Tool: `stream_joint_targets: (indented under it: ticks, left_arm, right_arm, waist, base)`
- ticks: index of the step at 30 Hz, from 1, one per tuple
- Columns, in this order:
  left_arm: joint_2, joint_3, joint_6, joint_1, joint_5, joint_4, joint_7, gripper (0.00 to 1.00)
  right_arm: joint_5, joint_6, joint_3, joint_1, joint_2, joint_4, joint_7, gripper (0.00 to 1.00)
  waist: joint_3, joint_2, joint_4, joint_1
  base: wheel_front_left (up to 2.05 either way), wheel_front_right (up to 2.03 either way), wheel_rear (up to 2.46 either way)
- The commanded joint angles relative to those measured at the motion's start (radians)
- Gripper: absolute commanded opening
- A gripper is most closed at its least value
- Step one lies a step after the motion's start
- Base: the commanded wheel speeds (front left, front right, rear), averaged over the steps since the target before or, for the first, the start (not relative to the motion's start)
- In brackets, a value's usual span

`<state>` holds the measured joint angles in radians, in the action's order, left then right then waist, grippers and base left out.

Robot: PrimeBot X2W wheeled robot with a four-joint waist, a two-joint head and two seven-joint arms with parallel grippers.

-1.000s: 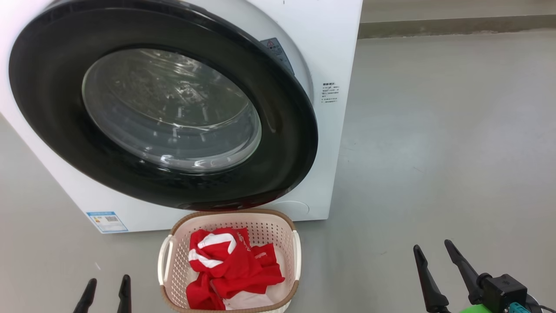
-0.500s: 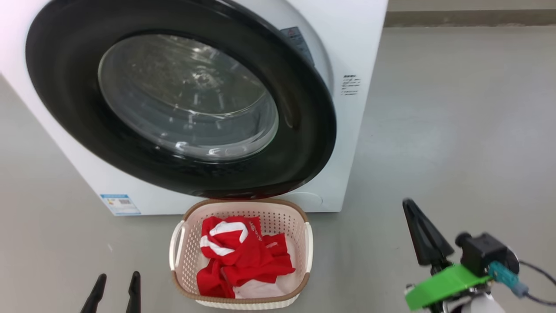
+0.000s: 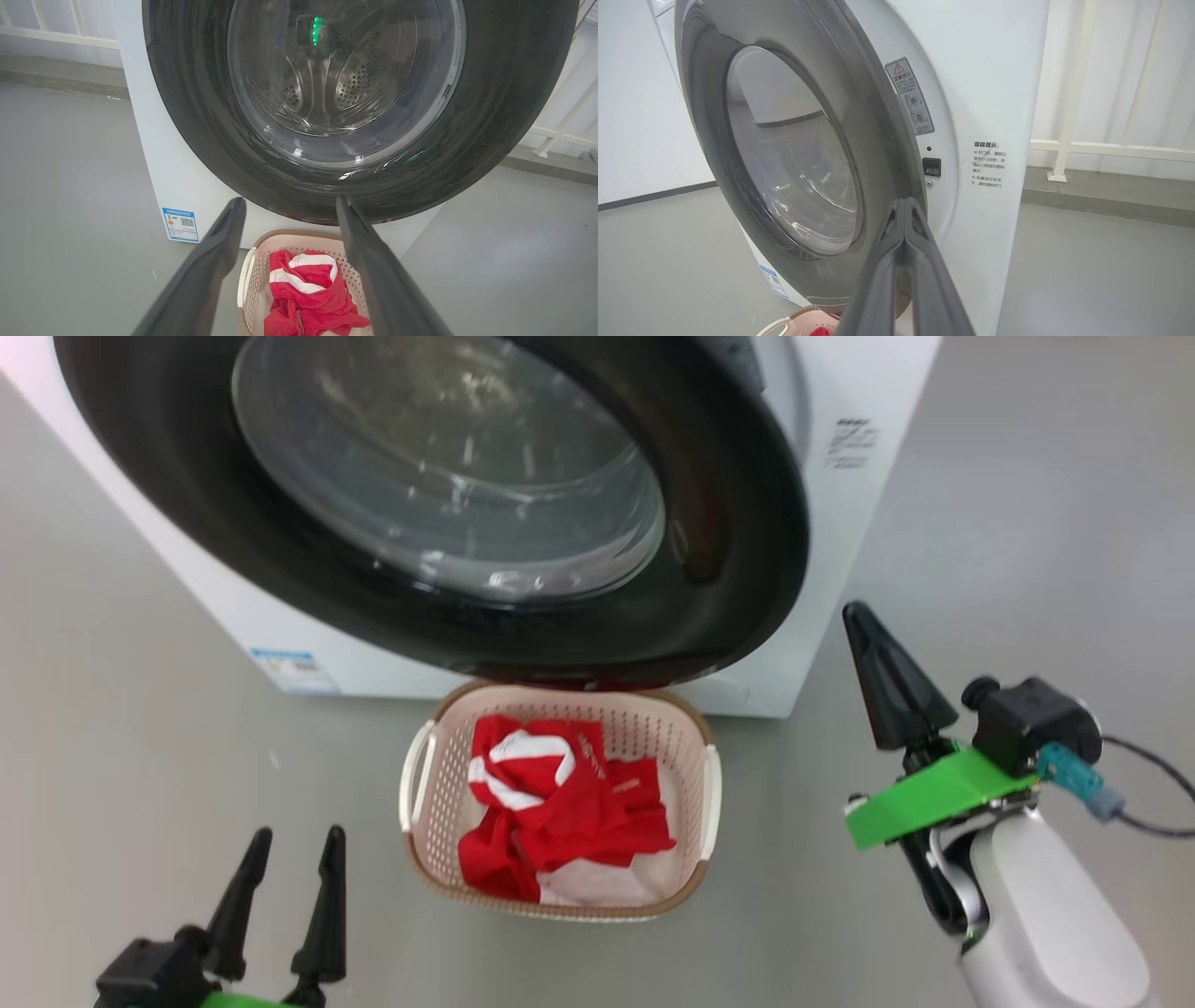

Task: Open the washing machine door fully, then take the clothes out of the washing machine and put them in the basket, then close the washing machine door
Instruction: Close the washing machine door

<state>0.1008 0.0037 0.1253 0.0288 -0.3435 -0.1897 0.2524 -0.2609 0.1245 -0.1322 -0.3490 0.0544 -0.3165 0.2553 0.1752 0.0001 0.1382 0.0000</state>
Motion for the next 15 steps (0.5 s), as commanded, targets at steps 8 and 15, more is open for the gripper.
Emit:
stream_joint_targets:
  ticks: [8, 15]
  left_arm:
    - [-0.008, 0.003, 0.005, 0.102, -0.024, 0.009, 0.009, 1.0]
    - [-0.008, -0.005, 0.005, 0.139, -0.037, 0.007, 0.009, 1.0]
  right_arm:
    - [0.014, 0.006, -0.014, -0.132, -0.004, -0.023, 0.006, 0.0]
    - [0.021, 0.006, -0.014, -0.19, 0.0, -0.046, 0.006, 0.0]
  waist:
    - [0.134, -0.0001, 0.098, 0.0]
    - [0.174, -0.0001, 0.121, 0.0]
  base:
    - [0.0, 0.0, 0.0]
    - [0.0, 0.0, 0.0]
